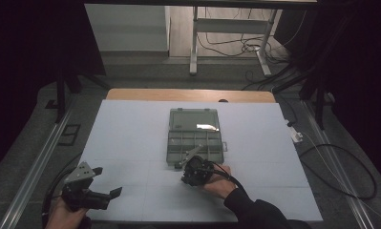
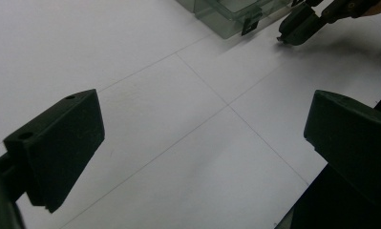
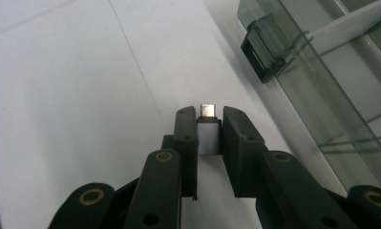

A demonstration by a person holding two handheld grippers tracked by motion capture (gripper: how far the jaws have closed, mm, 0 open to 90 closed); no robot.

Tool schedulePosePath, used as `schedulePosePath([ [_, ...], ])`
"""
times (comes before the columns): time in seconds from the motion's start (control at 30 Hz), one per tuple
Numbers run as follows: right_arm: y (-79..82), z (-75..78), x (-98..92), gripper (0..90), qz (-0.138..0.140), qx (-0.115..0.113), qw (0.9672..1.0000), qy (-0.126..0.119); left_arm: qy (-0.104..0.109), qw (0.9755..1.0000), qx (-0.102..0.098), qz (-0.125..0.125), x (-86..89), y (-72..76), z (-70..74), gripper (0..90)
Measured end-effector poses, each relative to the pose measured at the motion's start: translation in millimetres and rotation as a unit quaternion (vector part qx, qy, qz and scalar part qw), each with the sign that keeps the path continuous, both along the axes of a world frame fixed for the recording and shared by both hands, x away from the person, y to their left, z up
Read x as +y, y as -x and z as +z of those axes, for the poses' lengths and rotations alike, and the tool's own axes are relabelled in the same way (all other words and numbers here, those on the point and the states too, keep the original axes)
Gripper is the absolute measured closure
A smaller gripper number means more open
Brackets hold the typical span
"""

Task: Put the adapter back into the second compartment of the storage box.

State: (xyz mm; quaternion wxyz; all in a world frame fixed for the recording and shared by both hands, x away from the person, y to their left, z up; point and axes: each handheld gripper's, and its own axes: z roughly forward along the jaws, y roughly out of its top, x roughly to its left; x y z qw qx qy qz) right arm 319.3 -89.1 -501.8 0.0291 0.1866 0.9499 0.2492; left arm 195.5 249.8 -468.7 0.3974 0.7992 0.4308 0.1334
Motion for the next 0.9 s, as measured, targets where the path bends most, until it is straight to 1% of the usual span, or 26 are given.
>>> schedulePosePath([
  [0.1,-0.7,4.1,-2.5,75.9,-0.006,0.004,0.9999,-0.012,0.002,1.0000,0.001,0.001,0.3,-0.3,-0.1,0.6],
  [0.13,-1.3,7.7,-4.2,75.9,-0.010,0.006,0.9997,-0.023,0.003,1.0000,0.001,0.001,0.3,-0.3,-0.2,0.6],
  [0.17,-1.3,7.7,-4.2,75.9,-0.010,0.006,0.9997,-0.023,0.003,1.0000,0.001,0.001,0.5,-0.4,-0.3,0.6],
  [0.27,-2.5,15.3,-7.0,75.9,-0.014,0.006,0.9991,-0.039,0.005,1.0000,0.002,0.001,0.7,-0.5,-0.2,0.6],
  [0.33,-3.2,18.3,-8.4,75.9,-0.015,0.004,0.9989,-0.045,0.004,1.0000,0.002,0.002,0.7,-0.6,-0.3,0.6],
  [0.4,-4.6,23.3,-11.1,75.9,-0.022,0.004,0.9983,-0.054,0.005,1.0000,0.002,0.002,0.8,-0.7,-0.2,0.6],
  [0.47,-6.2,25.6,-12.7,75.9,-0.023,0.001,0.9979,-0.060,0.005,1.0000,0.003,0.003,1.1,-0.9,-0.2,0.6],
  [0.57,-10.1,30.1,-16.3,75.9,-0.033,-0.002,0.9971,-0.068,0.005,1.0000,0.004,0.003,1.0,-1.1,-0.2,0.6],
  [0.73,-15.8,33.6,-20.1,75.9,-0.043,-0.006,0.9963,-0.074,0.005,1.0000,0.004,0.004,0.9,-1.1,-0.3,0.6],
  [0.9,-23.1,38.2,-22.5,75.9,-0.056,-0.008,0.9948,-0.084,0.006,1.0000,0.005,0.005,1.4,-0.7,-0.3,0.6],
])
